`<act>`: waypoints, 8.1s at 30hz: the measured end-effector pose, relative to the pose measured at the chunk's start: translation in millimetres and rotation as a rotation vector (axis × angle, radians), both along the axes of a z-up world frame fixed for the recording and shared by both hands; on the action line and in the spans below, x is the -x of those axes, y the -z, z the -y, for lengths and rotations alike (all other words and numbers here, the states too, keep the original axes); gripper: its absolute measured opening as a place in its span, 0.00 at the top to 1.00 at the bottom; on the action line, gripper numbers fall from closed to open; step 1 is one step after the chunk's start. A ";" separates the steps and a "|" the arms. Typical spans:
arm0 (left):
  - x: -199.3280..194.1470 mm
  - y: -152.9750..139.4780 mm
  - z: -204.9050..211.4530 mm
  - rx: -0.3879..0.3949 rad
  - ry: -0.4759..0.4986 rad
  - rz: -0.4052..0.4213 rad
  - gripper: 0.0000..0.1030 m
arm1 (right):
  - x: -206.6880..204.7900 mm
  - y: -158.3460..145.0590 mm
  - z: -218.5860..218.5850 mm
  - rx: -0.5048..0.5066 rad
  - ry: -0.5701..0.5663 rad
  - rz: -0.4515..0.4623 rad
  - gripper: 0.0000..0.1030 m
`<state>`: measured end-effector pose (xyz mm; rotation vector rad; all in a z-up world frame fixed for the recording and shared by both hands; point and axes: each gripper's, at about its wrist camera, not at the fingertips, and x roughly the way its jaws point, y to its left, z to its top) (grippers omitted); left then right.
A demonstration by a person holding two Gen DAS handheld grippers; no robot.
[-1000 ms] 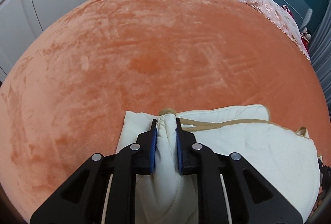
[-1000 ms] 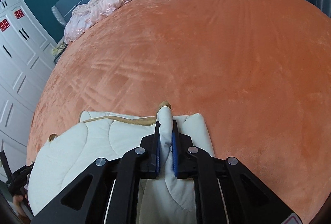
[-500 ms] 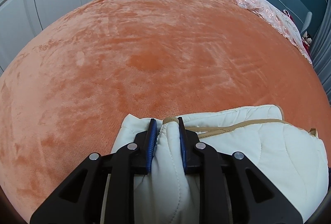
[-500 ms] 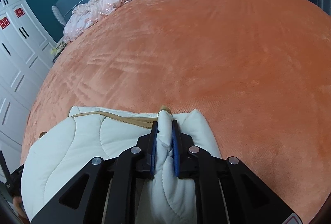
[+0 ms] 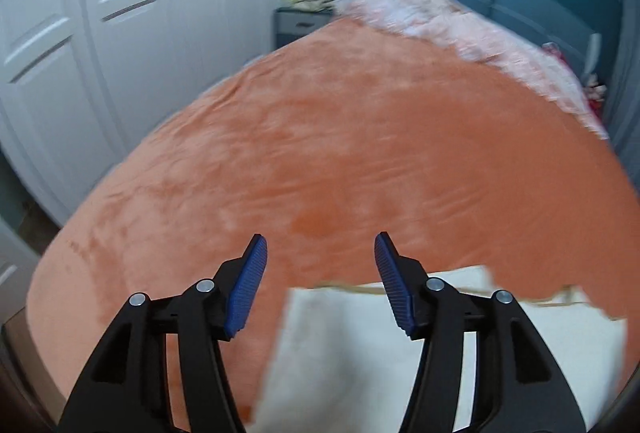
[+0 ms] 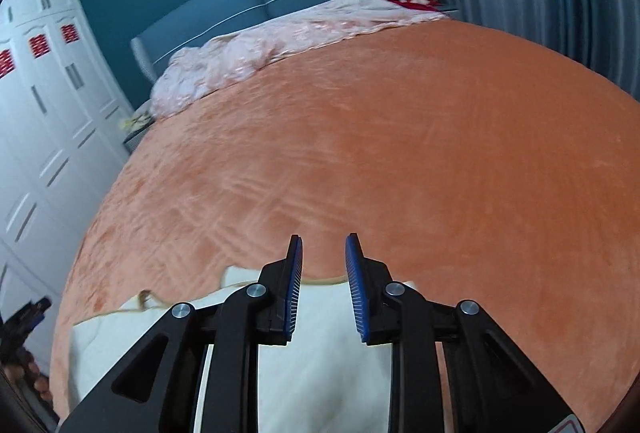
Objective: Fold large clothes
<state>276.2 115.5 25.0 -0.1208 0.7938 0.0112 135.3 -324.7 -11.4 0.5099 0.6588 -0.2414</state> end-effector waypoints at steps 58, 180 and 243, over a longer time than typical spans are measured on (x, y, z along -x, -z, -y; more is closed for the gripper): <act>2.2 121.7 172.0 -0.149 0.232 -0.135 0.47 | -92.7 112.0 -136.1 -0.035 -0.304 -0.160 0.96; 252.8 -83.4 95.4 0.255 0.424 -0.116 0.38 | 198.9 -31.5 -84.5 -0.161 -0.260 -0.165 0.56; 225.8 28.3 152.8 -0.056 0.416 -0.330 0.27 | 209.3 65.8 -61.7 -0.165 -0.182 -0.397 0.84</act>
